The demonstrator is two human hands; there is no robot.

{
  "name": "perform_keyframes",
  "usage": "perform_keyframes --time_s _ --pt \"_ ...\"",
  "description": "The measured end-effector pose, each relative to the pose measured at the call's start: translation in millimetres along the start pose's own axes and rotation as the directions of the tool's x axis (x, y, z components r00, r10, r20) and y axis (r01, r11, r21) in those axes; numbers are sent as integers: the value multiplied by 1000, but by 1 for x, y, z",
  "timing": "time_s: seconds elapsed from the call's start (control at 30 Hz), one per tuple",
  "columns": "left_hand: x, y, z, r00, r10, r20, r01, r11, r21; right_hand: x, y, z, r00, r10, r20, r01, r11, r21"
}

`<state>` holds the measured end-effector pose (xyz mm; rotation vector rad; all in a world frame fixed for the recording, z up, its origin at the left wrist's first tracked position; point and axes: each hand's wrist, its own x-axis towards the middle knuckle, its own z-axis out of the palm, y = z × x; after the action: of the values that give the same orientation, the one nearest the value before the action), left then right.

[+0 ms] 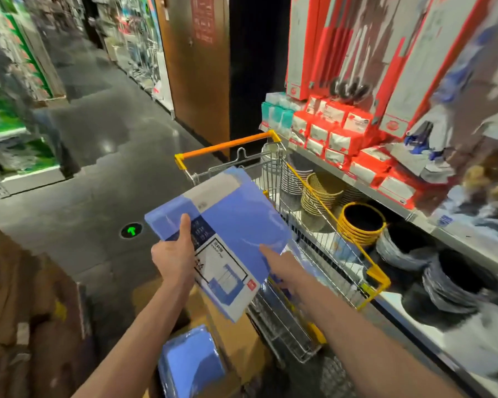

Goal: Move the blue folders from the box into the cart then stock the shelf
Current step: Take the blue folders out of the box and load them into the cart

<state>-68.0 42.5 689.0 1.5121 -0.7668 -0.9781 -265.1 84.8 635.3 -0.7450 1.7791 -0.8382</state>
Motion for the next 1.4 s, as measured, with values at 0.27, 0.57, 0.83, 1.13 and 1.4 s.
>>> perform_keyframes --time_s 0.27,0.57,0.83,1.13,1.4 --pt "-105 -11 125 965 -150 215 162 986 -42 26 33 -122 907 167 -385 173 688 705" --pt "-116 -38 188 879 -285 383 227 955 190 70 58 -258 906 44 -421 258 730 632" --pt "-86 -22 223 635 -507 583 225 843 488 92 47 -288 984 -55 -171 136 851 507" --pt "-24 -85 299 776 -516 361 252 780 573 177 35 -282 962 -136 -236 127 990 -53" --pt "45 -151 346 924 -317 214 135 793 594 254 58 -257 985 76 -155 -138 889 -437"
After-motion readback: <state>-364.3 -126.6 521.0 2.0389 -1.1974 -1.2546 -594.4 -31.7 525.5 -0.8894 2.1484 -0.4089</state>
